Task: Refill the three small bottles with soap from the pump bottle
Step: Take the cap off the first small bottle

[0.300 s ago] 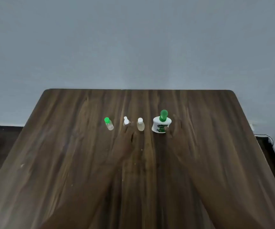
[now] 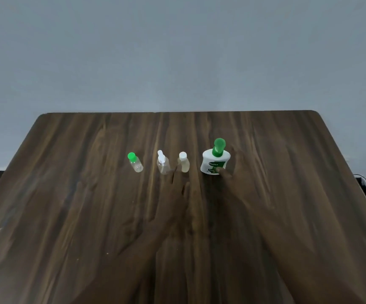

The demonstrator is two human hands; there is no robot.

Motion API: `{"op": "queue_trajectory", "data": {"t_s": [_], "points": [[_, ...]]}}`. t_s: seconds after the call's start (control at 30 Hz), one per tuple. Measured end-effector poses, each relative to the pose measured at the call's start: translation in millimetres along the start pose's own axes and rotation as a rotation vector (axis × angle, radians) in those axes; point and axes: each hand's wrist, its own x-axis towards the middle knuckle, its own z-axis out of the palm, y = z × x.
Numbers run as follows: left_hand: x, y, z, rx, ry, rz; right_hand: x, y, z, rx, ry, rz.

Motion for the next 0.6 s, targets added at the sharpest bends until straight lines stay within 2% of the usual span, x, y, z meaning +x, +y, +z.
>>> {"op": "queue_trajectory", "data": {"t_s": [0.17,0.33,0.6], "points": [[36.6,24.8,21.4,0.131,0.093,0.236,23.7,-0.3,-4.0,-0.053,-0.095,-0.108],[66.9,45.5,41.2,-0.157,0.052,0.204,31.2,8.7,2.9,0.052,-0.071,-0.116],[81.3,40.5,41.2,-0.196,0.094,0.301,44.9,23.8,-1.8,0.119,-0.14,-0.281]]}}
